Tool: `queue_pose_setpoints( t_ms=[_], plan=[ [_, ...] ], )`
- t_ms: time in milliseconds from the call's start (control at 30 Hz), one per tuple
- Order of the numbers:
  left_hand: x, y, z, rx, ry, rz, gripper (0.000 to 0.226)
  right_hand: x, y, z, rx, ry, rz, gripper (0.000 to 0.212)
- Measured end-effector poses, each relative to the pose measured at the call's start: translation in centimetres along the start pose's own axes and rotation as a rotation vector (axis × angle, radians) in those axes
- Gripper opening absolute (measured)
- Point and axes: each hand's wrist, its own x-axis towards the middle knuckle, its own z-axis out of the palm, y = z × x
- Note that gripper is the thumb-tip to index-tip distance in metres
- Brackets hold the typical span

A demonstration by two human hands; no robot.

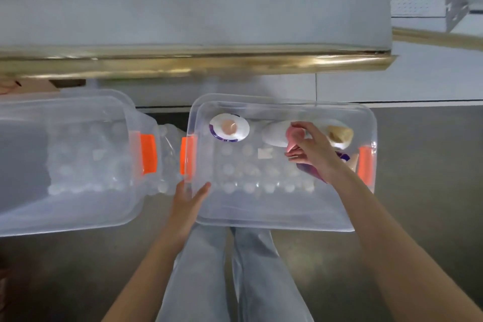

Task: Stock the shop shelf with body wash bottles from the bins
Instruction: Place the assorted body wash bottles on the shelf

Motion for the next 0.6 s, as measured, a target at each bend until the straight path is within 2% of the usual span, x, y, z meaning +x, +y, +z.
queue_pose_setpoints(
  t_ms=[200, 333, 600],
  plan=[
    [0.3, 0.5, -0.8, -0.019, 0.026, -0.019, 0.048, -0.4, 0.3, -0.2, 0.079, -0.01, -0.001, 0.023],
    [-0.2, 0.9, -0.8, -0.043, 0.014, 0.001, 0.057, -0.9, 0.6, 0.0, 0.074, -0.025, 0.017, 0.028],
    [-0.7, 1.5, -1.2, 0.036, 0.012, 0.066, 0.035, -1.8, 1.6, 0.8, 0.086, 0.125, -0.046, 0.021]
  ],
)
